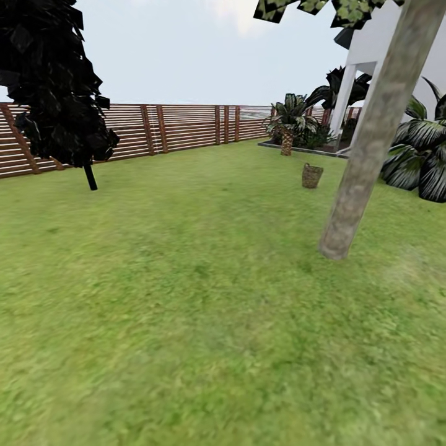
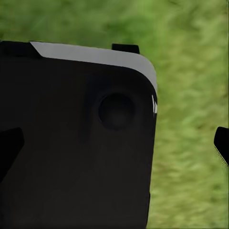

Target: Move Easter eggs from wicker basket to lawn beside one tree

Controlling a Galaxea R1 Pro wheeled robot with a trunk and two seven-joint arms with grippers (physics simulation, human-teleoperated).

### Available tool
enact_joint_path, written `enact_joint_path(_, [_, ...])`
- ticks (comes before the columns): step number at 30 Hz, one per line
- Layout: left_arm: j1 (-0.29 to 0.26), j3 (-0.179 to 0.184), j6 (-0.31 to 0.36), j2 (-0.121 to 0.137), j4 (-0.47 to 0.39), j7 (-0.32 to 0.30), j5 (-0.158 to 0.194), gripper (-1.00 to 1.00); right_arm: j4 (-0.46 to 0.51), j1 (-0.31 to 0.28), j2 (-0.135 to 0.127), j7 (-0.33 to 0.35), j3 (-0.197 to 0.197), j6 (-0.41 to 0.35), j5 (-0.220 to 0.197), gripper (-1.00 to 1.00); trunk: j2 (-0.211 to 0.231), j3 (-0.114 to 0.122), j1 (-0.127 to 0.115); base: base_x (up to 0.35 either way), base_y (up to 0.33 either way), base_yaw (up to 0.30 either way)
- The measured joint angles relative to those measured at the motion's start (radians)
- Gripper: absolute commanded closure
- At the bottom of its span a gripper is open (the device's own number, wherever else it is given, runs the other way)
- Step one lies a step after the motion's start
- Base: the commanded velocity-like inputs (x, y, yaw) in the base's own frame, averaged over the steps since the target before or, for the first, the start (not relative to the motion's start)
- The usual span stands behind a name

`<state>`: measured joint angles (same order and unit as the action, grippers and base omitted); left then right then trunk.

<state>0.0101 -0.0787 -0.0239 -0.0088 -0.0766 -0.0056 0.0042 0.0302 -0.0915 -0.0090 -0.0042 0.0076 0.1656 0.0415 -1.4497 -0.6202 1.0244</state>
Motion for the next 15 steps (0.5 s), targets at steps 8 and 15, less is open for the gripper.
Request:
enact_joint_path(8, [0.000,0.000,0.000,0.000,0.000,0.000,0.000,-1.00,0.000,0.000,0.000,0.000,0.000,0.000,0.001,-1.00,0.000,0.000,0.000,0.339,0.075,0.000])
enact_joint_path(15, [0.000,0.000,0.000,0.000,0.000,0.000,0.000,-1.00,0.000,0.000,0.000,0.000,0.000,0.000,0.001,-1.00,0.000,0.000,0.000,0.339,0.074,0.000])
